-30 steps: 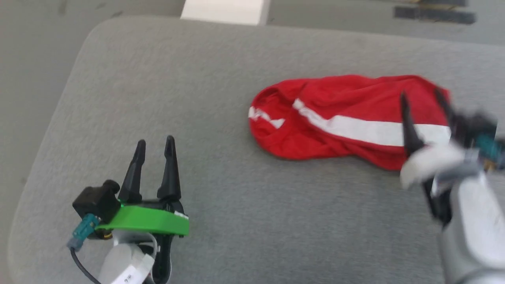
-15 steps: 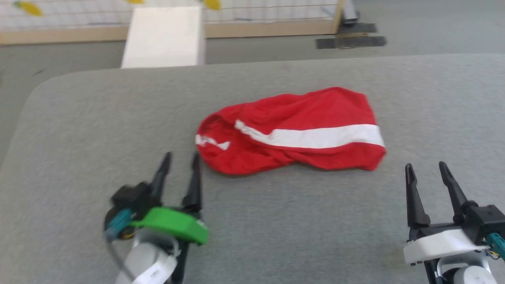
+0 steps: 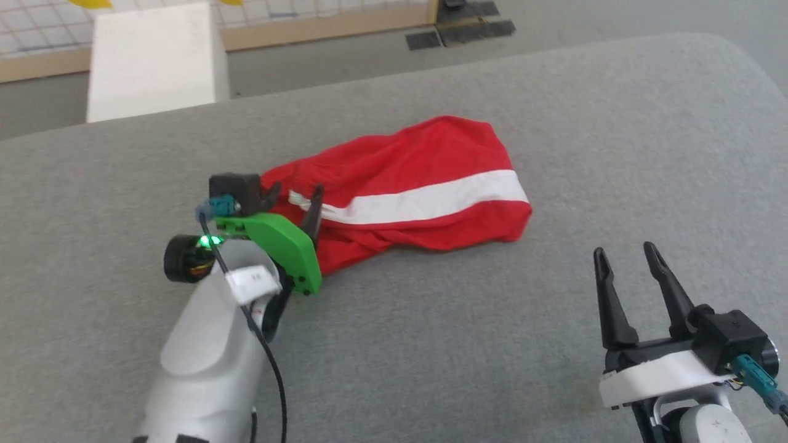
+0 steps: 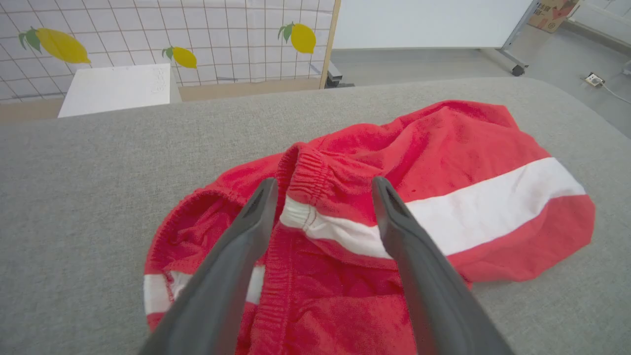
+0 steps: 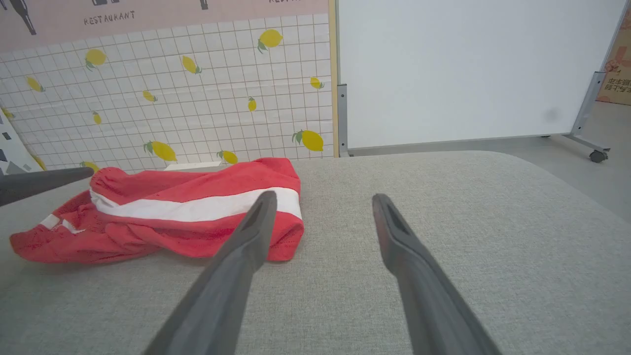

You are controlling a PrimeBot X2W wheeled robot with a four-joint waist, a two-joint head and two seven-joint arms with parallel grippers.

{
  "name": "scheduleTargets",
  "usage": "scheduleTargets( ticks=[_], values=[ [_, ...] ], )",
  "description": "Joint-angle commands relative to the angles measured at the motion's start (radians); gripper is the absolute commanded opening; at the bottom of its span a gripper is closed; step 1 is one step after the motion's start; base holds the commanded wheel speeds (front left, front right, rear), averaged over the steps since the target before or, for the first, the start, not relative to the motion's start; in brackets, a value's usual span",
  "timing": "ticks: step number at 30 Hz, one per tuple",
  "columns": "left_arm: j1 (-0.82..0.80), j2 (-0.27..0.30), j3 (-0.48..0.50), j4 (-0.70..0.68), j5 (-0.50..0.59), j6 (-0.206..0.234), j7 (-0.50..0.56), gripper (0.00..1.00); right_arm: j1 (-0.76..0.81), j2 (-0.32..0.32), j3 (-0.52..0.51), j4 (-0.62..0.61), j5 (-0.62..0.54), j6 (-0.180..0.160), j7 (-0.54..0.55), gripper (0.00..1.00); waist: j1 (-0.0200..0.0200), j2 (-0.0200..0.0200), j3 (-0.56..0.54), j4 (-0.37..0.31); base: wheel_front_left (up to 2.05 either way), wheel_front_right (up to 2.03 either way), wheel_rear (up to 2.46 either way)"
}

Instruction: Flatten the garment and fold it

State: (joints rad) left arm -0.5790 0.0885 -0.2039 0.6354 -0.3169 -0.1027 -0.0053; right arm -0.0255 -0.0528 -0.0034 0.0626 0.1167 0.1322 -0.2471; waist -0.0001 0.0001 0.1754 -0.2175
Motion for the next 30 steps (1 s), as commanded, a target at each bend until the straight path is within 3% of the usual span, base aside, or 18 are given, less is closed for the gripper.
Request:
scheduleTargets(
  ticks=[1,9,11,12,24,30],
  values=[
    [-0.026,0.013,0.005,0.023,-0.007,0.006,0.023,1.00,-0.016,0.002,0.005,0.007,0.011,-0.002,-0.009,1.00,0.0001,-0.0001,0.048,-0.049,0.00,0.00,0.00],
    [-0.084,0.039,0.012,0.102,-0.020,0.029,0.117,1.00,-0.027,0.003,0.007,0.015,0.031,-0.002,-0.013,1.00,0.0001,-0.0001,0.078,-0.073,0.00,0.00,0.00],
    [-0.089,0.042,0.007,0.102,-0.018,0.027,0.117,0.29,-0.029,0.003,0.005,0.016,0.032,-0.002,-0.014,1.00,0.0001,-0.0001,0.080,-0.073,0.00,0.00,0.00],
    [-0.090,0.043,0.005,0.101,-0.018,0.027,0.114,0.00,-0.030,0.003,0.002,0.016,0.031,-0.002,-0.014,1.00,0.0001,-0.0001,0.080,-0.071,0.00,0.00,0.00],
    [0.033,0.014,0.005,-0.046,-0.039,0.069,0.008,0.00,-0.045,0.003,-0.027,-0.013,-0.004,-0.002,-0.010,1.00,0.0001,-0.0001,0.043,0.004,0.00,0.00,0.00],
    [0.172,0.006,-0.006,-0.202,-0.053,0.089,0.008,0.00,-0.159,0.003,0.000,0.011,-0.019,-0.002,0.102,1.00,0.0001,-0.0001,0.042,0.063,0.00,0.00,0.00]
  ],
)
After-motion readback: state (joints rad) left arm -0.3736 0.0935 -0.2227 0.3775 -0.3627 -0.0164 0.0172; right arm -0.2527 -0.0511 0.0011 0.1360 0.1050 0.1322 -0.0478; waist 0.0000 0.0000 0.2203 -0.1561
